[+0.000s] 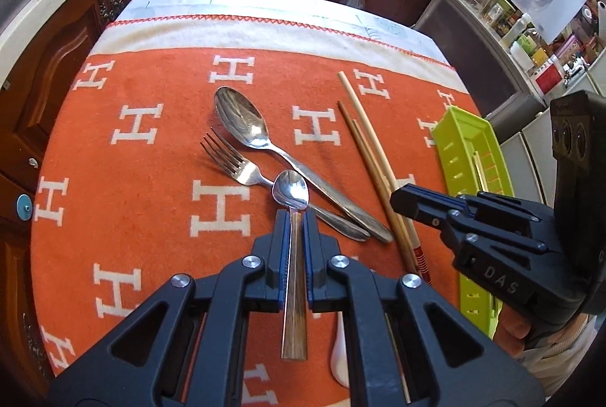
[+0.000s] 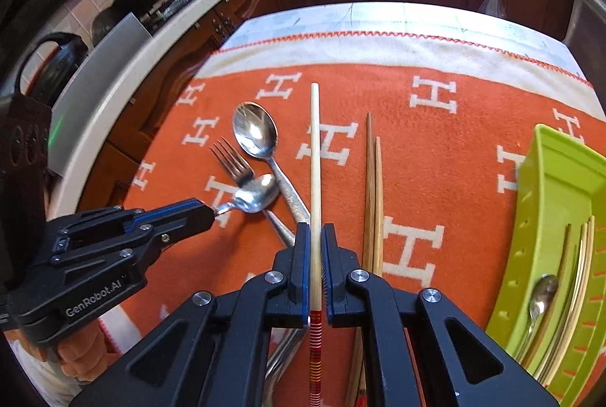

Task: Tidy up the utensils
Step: 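Grasp a wooden-handled spoon with the left tool while the right tool grasps a pale chopstick, then carry both held utensils into the green tray and open both tools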

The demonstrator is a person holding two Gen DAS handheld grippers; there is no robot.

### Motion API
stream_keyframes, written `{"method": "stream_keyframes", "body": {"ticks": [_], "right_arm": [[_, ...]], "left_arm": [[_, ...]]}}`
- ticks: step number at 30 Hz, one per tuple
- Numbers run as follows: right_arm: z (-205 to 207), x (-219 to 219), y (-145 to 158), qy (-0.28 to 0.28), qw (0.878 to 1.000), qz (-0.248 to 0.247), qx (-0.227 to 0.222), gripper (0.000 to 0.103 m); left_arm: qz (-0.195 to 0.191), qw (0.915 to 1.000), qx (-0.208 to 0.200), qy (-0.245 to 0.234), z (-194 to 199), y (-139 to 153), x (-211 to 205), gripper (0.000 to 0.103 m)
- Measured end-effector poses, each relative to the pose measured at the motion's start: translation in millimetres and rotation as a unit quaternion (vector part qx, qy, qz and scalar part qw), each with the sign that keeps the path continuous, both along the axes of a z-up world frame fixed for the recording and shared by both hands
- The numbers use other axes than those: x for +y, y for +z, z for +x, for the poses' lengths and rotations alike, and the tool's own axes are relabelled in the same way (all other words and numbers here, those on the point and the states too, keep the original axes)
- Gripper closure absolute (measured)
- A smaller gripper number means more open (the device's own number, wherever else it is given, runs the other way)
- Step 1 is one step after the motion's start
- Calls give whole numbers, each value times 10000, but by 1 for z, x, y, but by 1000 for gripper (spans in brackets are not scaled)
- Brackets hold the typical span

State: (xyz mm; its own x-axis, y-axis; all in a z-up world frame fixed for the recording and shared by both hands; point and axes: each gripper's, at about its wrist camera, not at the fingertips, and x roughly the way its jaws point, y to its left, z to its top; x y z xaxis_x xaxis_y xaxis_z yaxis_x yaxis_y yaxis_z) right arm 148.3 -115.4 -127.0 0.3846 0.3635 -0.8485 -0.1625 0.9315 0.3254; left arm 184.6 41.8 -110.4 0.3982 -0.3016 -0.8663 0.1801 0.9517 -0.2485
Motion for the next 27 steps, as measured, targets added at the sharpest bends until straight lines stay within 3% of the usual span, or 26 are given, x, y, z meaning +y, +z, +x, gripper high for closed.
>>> {"method": "stream_keyframes", "body": {"ticks": [13,22,27], "right_arm": [[-57,-57,42,-565,9976,319,-238,98],[-96,-149,49,-1462,9889,219,-135,98],[-111,-197,36,-1974,9801,-208,49,97]], "left_arm": [[-2,9978,-587,-316,-43,53,-36,98],[2,9888,-1105,-1006,-59,92,-121,98],[36,9846,-1143,-1326,-61,92,-177,98]]}}
